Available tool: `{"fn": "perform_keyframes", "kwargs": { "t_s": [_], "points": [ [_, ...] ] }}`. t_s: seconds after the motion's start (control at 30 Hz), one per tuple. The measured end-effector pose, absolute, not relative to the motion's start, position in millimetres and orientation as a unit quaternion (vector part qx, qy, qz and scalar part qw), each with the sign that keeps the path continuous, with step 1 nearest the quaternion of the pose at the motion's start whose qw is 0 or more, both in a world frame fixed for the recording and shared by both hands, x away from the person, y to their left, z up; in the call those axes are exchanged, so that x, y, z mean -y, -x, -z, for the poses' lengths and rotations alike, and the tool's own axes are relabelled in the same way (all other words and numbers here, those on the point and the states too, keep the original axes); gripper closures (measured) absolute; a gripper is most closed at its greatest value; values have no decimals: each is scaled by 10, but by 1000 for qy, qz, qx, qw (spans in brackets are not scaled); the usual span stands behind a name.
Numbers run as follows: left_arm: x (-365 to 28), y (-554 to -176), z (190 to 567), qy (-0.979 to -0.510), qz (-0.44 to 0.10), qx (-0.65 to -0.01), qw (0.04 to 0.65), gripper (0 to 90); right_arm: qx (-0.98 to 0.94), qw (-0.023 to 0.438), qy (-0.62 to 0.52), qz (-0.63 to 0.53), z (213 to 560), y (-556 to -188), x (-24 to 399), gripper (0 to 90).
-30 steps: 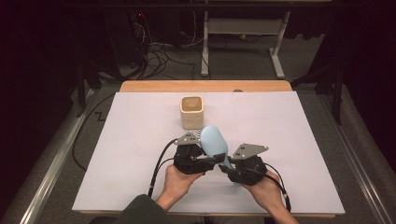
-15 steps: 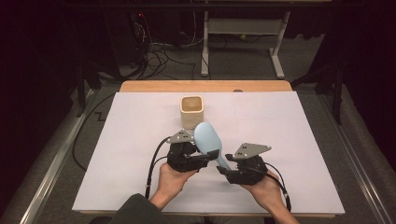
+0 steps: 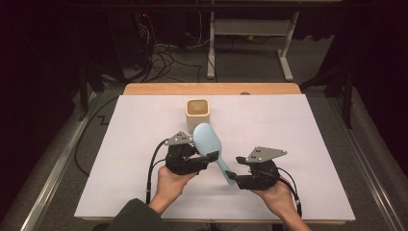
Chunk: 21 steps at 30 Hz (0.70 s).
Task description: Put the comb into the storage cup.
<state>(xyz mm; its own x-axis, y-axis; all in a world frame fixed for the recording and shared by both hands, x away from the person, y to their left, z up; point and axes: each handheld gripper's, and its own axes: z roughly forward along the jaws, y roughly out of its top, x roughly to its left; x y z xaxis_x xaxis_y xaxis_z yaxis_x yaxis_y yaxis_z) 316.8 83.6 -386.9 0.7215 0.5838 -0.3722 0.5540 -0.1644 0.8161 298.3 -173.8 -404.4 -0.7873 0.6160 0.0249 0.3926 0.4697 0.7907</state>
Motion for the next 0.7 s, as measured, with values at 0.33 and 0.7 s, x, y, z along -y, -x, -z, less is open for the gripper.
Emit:
{"fn": "perform_keyframes", "kwargs": {
  "t_s": [0.33,0.7],
  "points": [
    [-905,-3171,3847,-760,-21,-378,529,524,-834,156,-295,-440,4048,-2968,1879,394],
    [-993,-3175,3816,-752,-22,-383,536,523,-812,171,-328,-451,4047,-2953,2134,395]
  ]
}}
